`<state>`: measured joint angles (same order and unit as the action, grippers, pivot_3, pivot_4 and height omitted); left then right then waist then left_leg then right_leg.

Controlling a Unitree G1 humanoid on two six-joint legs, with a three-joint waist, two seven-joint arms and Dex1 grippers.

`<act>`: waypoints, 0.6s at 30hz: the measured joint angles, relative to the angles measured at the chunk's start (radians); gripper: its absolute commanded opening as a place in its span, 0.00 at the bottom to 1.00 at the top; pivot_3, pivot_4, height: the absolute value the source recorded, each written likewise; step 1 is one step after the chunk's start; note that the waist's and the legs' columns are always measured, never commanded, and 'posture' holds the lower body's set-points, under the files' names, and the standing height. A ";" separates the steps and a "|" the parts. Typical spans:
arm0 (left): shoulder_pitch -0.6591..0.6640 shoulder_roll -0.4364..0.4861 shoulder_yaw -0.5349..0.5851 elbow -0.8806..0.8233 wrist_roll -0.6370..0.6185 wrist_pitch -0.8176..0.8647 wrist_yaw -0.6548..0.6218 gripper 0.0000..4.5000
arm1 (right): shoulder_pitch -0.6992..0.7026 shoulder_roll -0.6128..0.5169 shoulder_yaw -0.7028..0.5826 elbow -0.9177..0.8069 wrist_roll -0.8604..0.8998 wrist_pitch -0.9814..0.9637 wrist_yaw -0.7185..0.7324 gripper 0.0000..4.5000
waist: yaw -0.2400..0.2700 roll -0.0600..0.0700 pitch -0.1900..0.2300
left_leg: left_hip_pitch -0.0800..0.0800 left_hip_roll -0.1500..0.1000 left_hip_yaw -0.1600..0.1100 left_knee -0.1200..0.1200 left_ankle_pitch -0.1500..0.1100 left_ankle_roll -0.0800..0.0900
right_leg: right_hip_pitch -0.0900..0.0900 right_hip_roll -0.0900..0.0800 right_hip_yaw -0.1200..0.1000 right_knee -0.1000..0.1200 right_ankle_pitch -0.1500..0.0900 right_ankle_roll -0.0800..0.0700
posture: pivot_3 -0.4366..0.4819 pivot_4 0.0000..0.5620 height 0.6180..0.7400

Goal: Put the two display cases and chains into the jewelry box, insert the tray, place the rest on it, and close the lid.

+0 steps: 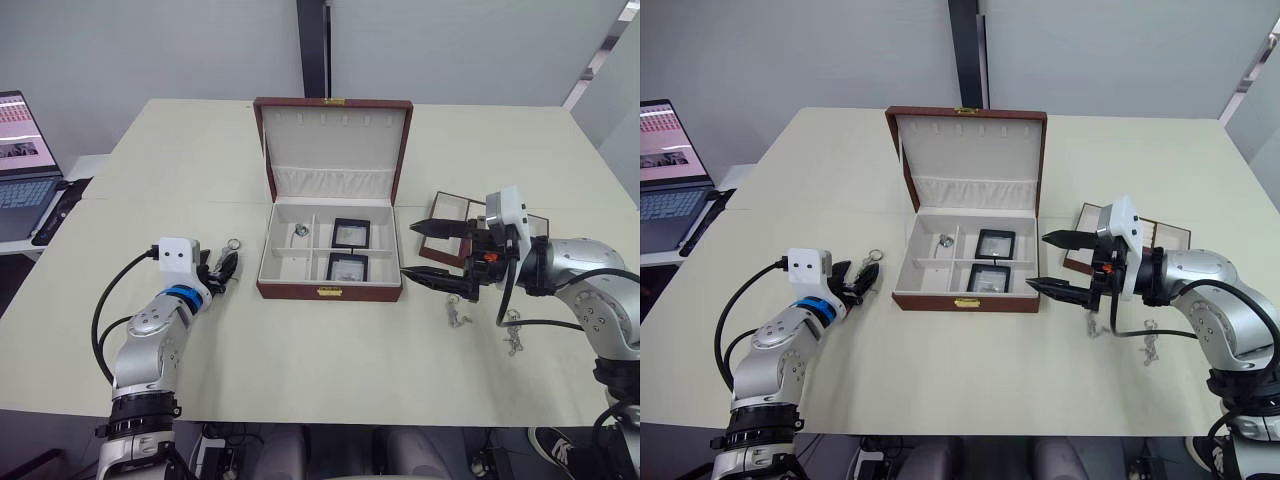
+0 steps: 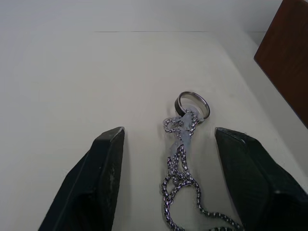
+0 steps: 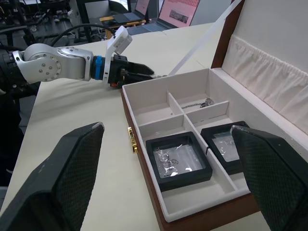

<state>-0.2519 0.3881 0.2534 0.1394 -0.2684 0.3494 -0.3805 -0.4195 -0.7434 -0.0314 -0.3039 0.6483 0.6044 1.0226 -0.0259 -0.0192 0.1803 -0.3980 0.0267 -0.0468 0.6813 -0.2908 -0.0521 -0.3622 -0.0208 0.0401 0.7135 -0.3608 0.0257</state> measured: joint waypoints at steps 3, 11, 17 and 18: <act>0.000 0.000 0.000 0.000 0.000 0.002 0.000 0.31 | 0.001 0.000 0.000 0.000 0.000 0.001 -0.001 1.00 | 0.001 0.000 0.000 | 0.000 0.000 0.000 0.000 0.000 0.000 | 0.000 0.000 0.000 0.000 0.000 0.000 | 0.48 0.27 1.00; -0.012 0.000 0.000 0.008 0.000 0.012 0.001 0.03 | 0.009 0.000 0.000 -0.004 0.000 0.012 -0.004 1.00 | 0.001 0.000 0.000 | 0.000 0.000 0.000 0.000 0.000 0.000 | 0.000 0.000 0.000 0.000 0.000 0.000 | 0.48 0.27 1.00; -0.014 0.000 0.008 -0.001 -0.006 0.021 0.001 0.03 | 0.009 0.000 -0.001 -0.005 0.001 0.014 -0.008 1.00 | 0.001 0.000 0.000 | 0.000 0.000 0.000 0.000 0.000 0.000 | 0.000 0.000 0.000 0.000 0.000 0.000 | 0.48 0.27 1.00; -0.013 0.000 0.009 -0.013 -0.008 0.034 0.001 0.03 | 0.009 0.000 -0.002 -0.006 0.001 0.014 -0.009 1.00 | 0.001 0.000 0.000 | 0.000 0.000 0.000 0.000 0.000 0.000 | 0.000 0.000 0.000 0.000 0.000 0.000 | 0.48 0.27 1.00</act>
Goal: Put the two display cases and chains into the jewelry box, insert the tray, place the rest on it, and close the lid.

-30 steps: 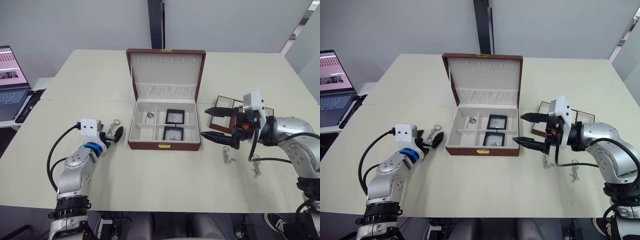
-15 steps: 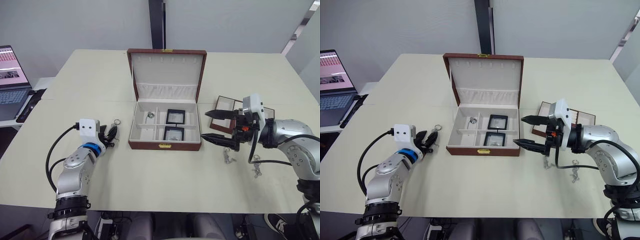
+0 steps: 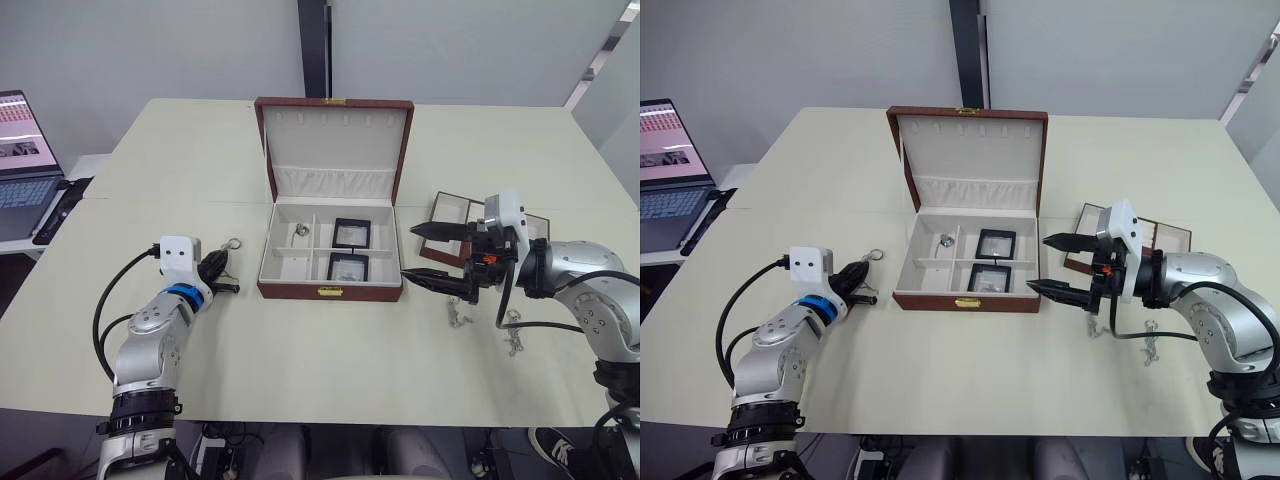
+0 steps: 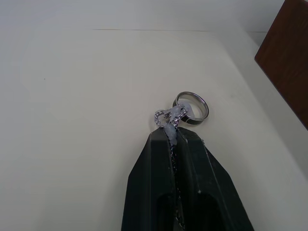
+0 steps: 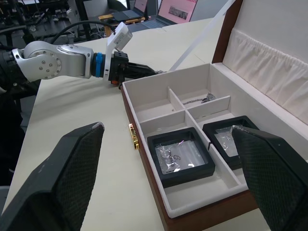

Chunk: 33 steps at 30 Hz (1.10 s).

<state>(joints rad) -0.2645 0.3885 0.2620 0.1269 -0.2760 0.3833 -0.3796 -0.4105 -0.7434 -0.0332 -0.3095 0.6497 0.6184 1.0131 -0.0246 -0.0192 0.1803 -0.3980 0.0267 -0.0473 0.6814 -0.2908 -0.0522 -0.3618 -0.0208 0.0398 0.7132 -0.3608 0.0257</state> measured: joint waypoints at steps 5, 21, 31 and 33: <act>0.024 0.007 0.005 -0.120 -0.059 0.110 -0.007 0.03 | -0.004 0.000 -0.004 0.000 0.001 0.002 -0.004 1.00 | -0.002 -0.001 0.001 | -0.001 0.001 -0.001 0.000 0.000 0.000 | -0.001 0.000 -0.001 0.000 0.000 0.000 | 0.48 0.27 1.00; 0.030 0.087 0.032 -0.533 -0.278 0.420 -0.023 0.03 | -0.042 -0.013 -0.007 0.026 -0.001 0.000 0.009 1.00 | -0.002 -0.002 0.001 | -0.001 0.001 -0.001 0.000 0.000 0.000 | -0.001 0.001 0.000 0.000 0.000 0.000 | 0.48 0.27 1.00; -0.026 0.055 -0.042 -0.591 -0.352 0.497 0.000 0.03 | -0.039 -0.029 -0.036 0.018 0.000 0.008 0.006 1.00 | -0.002 -0.002 0.001 | -0.001 0.001 0.000 0.000 0.000 0.000 | 0.000 0.001 0.000 -0.001 0.000 0.000 | 0.48 0.27 1.00; -0.030 0.050 -0.062 -0.594 -0.356 0.505 0.004 0.03 | -0.034 -0.034 -0.044 0.015 0.001 0.014 0.005 1.00 | -0.002 -0.002 0.001 | -0.001 0.001 0.000 0.000 0.000 0.000 | 0.000 0.001 0.000 -0.001 0.000 0.000 | 0.48 0.27 1.00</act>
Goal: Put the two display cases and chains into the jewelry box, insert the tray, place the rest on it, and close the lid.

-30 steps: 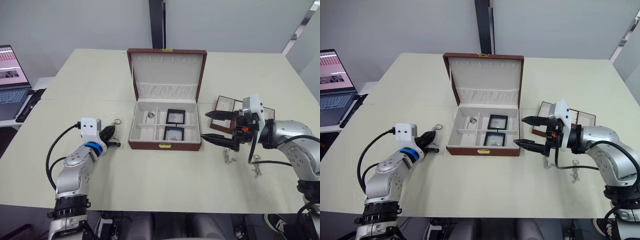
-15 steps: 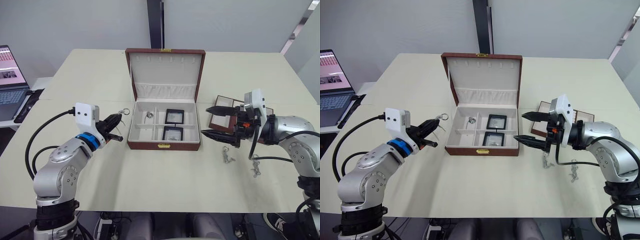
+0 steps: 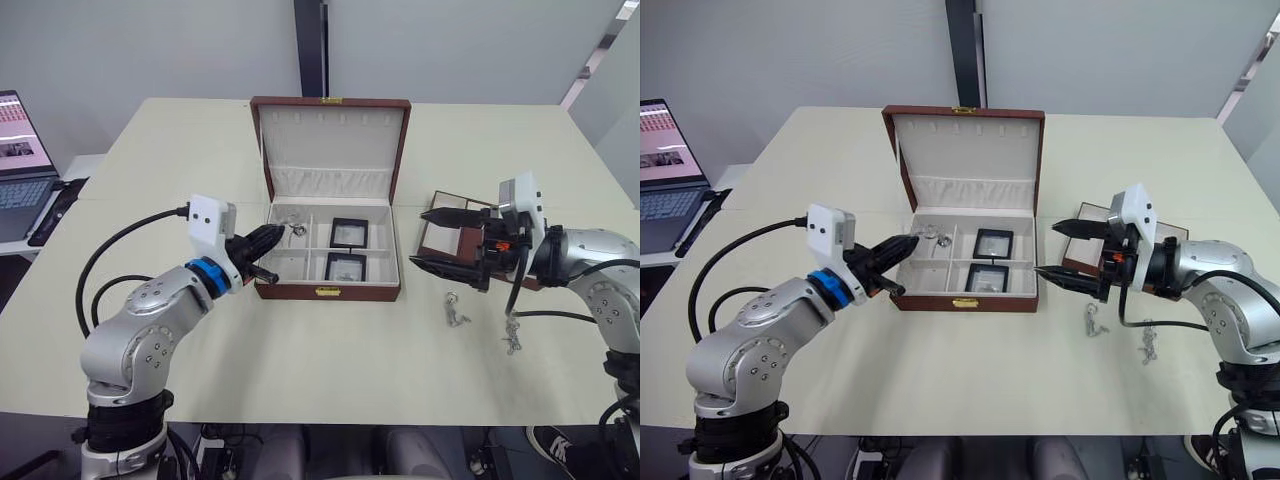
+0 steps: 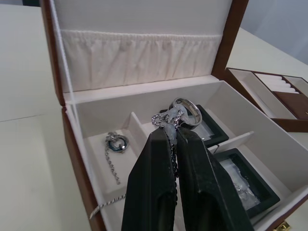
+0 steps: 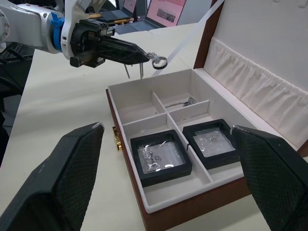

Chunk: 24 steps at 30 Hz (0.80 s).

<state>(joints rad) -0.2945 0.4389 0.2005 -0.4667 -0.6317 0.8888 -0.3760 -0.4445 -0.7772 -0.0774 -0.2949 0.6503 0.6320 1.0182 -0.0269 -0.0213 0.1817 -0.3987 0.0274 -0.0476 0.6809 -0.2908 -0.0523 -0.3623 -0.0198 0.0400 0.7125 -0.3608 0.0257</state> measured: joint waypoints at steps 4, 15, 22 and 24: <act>0.003 -0.003 -0.009 -0.001 -0.010 0.004 0.004 0.03 | 0.004 -0.002 -0.007 -0.007 0.000 0.011 -0.002 1.00 | -0.001 0.000 0.000 | 0.000 0.000 0.000 0.000 0.000 0.000 | 0.000 0.000 0.000 0.000 0.000 0.000 | 0.48 0.27 1.00; 0.058 -0.003 -0.019 -0.002 -0.017 -0.003 0.003 0.03 | 0.022 -0.012 -0.021 -0.013 0.000 0.025 -0.002 1.00 | -0.001 0.000 0.000 | 0.000 0.000 0.000 0.000 0.000 0.000 | 0.000 0.000 0.000 0.000 0.000 0.000 | 0.48 0.27 1.00; 0.104 0.004 -0.015 0.002 -0.004 -0.029 -0.004 0.03 | 0.023 -0.014 -0.021 -0.013 0.000 0.030 0.002 1.00 | 0.000 0.000 0.000 | 0.000 0.000 0.000 0.000 0.000 0.000 | 0.000 0.000 0.000 0.000 0.000 0.000 | 0.48 0.27 1.00; 0.111 0.006 -0.013 0.002 -0.002 -0.035 -0.005 0.03 | 0.024 -0.014 -0.021 -0.013 0.000 0.030 0.003 1.00 | 0.000 0.000 0.000 | 0.000 0.000 0.000 0.000 0.000 0.000 | 0.000 0.000 0.000 0.000 0.000 0.000 | 0.48 0.27 1.00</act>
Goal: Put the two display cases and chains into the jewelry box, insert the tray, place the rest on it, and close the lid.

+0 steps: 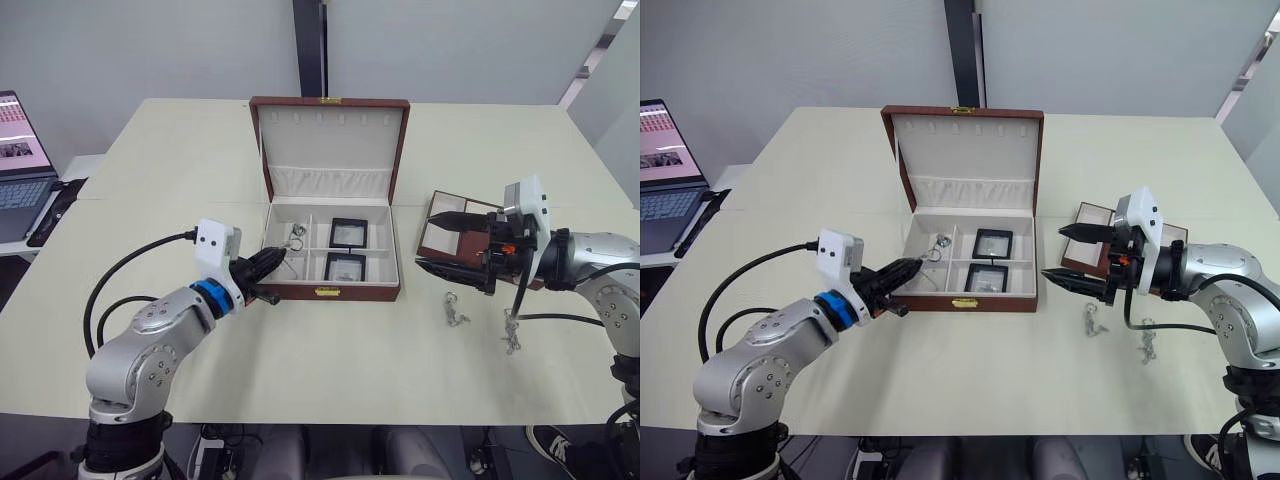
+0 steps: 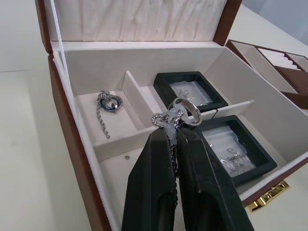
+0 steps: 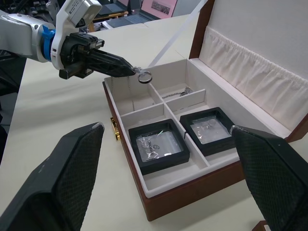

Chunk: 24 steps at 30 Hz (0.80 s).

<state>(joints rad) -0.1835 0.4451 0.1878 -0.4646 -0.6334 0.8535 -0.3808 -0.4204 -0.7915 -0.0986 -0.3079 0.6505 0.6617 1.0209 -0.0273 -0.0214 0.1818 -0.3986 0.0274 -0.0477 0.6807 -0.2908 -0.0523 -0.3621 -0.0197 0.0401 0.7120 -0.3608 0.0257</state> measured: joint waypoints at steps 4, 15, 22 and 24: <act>0.005 0.000 0.003 0.001 0.001 -0.014 -0.001 0.03 | 0.003 0.000 0.000 0.001 0.000 0.000 0.002 1.00 | 0.000 0.000 0.000 | 0.000 0.000 0.000 0.000 0.000 0.000 | 0.000 0.000 0.000 0.000 0.000 0.000 | 0.48 0.27 1.00; 0.005 -0.002 0.016 0.005 -0.002 -0.019 -0.001 0.52 | 0.002 -0.004 0.000 0.001 0.000 0.000 0.005 1.00 | 0.000 0.000 0.000 | 0.000 0.000 0.000 0.000 0.000 0.000 | 0.000 0.000 0.000 0.000 0.000 0.000 | 0.48 0.27 1.00; 0.002 -0.002 0.026 0.005 -0.041 -0.011 -0.013 1.00 | 0.009 -0.005 0.000 0.001 0.000 -0.001 0.005 1.00 | 0.000 0.000 0.000 | 0.000 0.000 0.000 0.000 0.000 0.000 | 0.000 0.000 0.000 0.000 0.000 0.000 | 0.48 0.27 1.00; -0.005 0.005 0.043 0.005 -0.075 -0.007 -0.033 1.00 | 0.014 -0.009 -0.006 0.001 0.000 -0.003 0.006 1.00 | 0.000 0.000 0.000 | 0.000 0.000 0.000 0.000 0.000 0.000 | 0.000 0.000 0.000 0.000 0.000 0.000 | 0.48 0.27 1.00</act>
<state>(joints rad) -0.1885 0.4503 0.2308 -0.4595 -0.7087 0.8463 -0.4139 -0.4060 -0.8000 -0.1051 -0.3070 0.6506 0.6591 1.0265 -0.0272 -0.0214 0.1818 -0.3987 0.0275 -0.0478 0.6806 -0.2908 -0.0522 -0.3621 -0.0196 0.0400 0.7119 -0.3608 0.0257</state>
